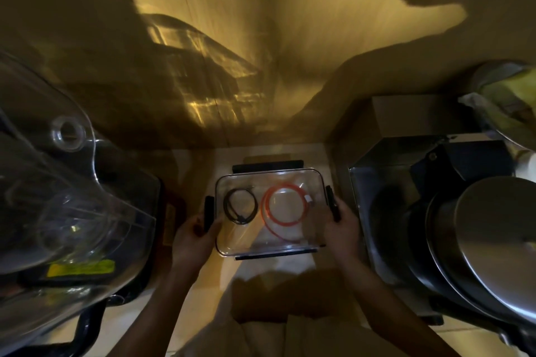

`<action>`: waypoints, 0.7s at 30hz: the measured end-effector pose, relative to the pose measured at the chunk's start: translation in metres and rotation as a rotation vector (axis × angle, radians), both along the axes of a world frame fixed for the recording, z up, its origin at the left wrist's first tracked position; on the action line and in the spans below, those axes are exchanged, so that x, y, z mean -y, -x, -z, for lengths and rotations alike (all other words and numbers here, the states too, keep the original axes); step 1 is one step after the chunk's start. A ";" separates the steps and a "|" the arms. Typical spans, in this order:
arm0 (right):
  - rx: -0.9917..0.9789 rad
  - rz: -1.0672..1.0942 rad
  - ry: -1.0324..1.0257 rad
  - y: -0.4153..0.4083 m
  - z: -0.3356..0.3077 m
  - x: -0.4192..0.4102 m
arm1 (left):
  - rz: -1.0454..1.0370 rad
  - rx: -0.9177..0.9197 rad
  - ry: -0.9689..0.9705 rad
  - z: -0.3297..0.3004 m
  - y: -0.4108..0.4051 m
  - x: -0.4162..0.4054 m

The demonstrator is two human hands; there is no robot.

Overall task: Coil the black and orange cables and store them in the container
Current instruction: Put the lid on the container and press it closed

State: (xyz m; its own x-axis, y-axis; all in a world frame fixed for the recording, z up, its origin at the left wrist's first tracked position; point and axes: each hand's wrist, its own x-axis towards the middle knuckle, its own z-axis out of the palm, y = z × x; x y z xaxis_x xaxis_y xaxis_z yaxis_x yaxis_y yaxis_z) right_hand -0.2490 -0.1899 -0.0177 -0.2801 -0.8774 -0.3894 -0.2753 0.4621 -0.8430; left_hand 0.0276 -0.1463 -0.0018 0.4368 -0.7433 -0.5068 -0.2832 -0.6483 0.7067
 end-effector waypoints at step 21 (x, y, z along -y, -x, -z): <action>0.189 0.030 -0.182 0.013 0.004 0.023 | -0.107 -0.218 0.011 -0.001 -0.007 0.010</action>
State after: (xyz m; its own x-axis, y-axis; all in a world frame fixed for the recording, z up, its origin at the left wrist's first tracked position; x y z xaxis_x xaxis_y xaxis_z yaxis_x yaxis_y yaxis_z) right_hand -0.2622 -0.2126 -0.0220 -0.2121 -0.7809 -0.5876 -0.1048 0.6160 -0.7808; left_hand 0.0349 -0.1567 -0.0007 0.3948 -0.7047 -0.5895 -0.0533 -0.6581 0.7511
